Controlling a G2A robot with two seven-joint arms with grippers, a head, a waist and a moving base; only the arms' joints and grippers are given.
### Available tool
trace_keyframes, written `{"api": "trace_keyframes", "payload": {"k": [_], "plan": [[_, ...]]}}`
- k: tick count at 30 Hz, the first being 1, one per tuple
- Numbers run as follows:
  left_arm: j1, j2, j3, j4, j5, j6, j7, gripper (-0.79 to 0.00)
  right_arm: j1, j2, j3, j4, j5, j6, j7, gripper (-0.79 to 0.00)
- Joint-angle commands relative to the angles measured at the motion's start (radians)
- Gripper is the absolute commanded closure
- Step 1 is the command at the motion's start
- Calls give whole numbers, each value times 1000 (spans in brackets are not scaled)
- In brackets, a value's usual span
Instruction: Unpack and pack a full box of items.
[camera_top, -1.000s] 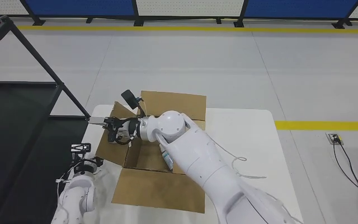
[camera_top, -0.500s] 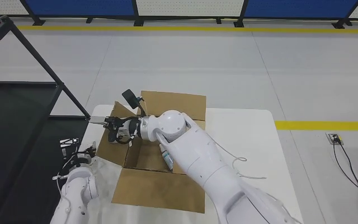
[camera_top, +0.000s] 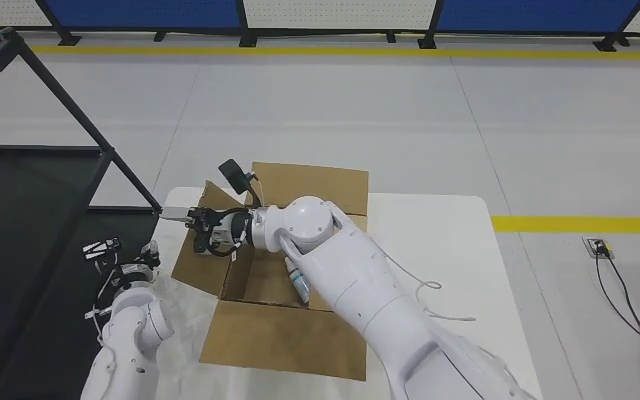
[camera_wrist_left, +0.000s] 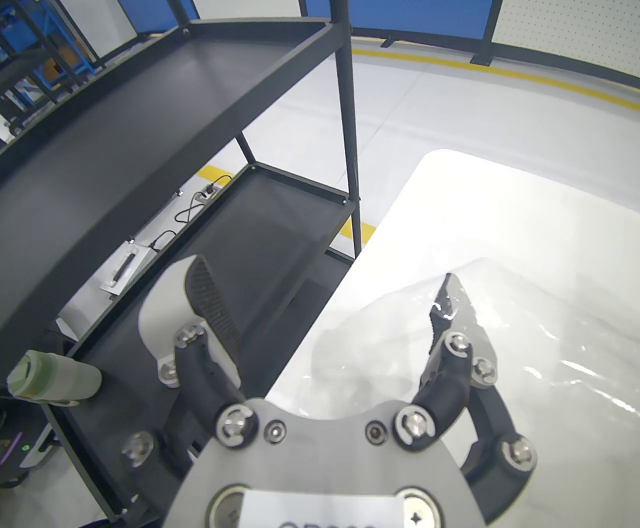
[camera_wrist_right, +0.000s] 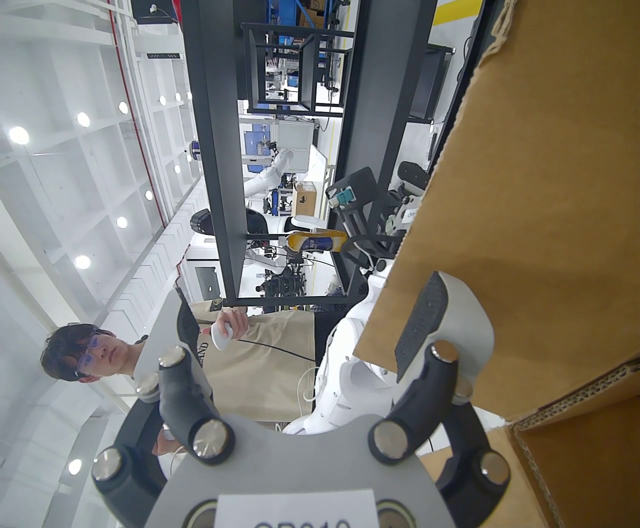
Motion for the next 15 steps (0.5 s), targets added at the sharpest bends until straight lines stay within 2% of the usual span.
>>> {"api": "trace_keyframes", "payload": {"k": [1, 5, 7, 15], "plan": [[-16, -3, -2, 5, -25, 16, -17, -785, 0, 0, 3, 0, -2, 2, 1, -785], [-57, -9, -9, 23, -63, 61, -28, -785, 0, 0, 8, 0, -9, 3, 3, -785], [-69, -11, -7, 30, -87, 52, -51, -785, 1, -1, 10, 0, -13, 3, 2, -785], [-69, -11, -6, 28, -88, 45, -55, -785, 1, 3, 25, 5, -20, 0, 5, -785]]}}
